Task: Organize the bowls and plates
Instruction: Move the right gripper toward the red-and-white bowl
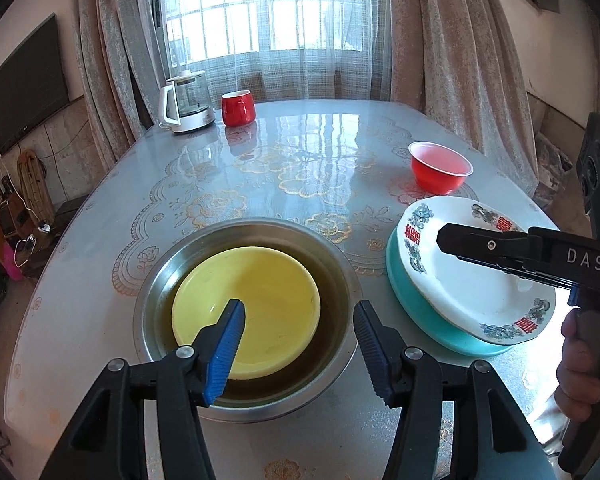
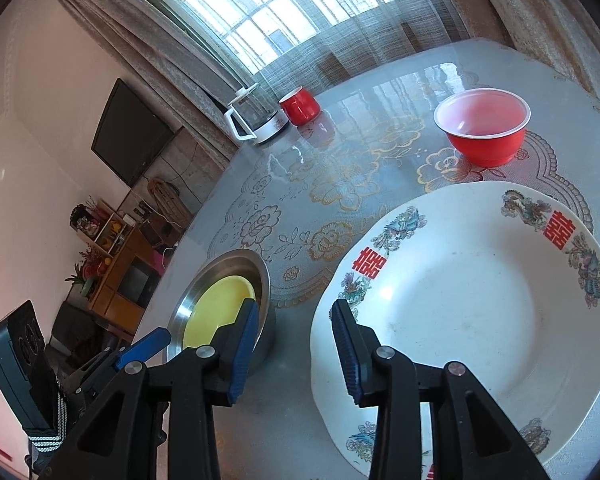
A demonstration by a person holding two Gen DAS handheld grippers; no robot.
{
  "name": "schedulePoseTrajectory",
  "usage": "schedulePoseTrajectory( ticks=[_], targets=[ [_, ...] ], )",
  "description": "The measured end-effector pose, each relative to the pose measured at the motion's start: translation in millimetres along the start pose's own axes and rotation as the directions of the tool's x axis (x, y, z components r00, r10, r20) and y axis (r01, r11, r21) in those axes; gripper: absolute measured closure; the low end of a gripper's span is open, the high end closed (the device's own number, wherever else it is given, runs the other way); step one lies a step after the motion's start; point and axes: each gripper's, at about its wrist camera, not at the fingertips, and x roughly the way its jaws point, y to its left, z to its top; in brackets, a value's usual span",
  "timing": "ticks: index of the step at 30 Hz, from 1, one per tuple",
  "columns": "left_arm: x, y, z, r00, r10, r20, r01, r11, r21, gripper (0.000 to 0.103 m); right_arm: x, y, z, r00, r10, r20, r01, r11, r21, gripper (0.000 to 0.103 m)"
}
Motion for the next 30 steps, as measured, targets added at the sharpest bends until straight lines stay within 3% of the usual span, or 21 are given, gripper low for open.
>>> schedulePoseTrajectory(
  ticks=[30],
  targets=[
    [24, -58, 23, 0.999, -0.033, -0.016, 0.035, 0.989, 0.145, 0.042, -36, -61, 9, 0.994, -0.088, 0.068, 0.078, 0.987, 0.143, 0.065]
  ],
)
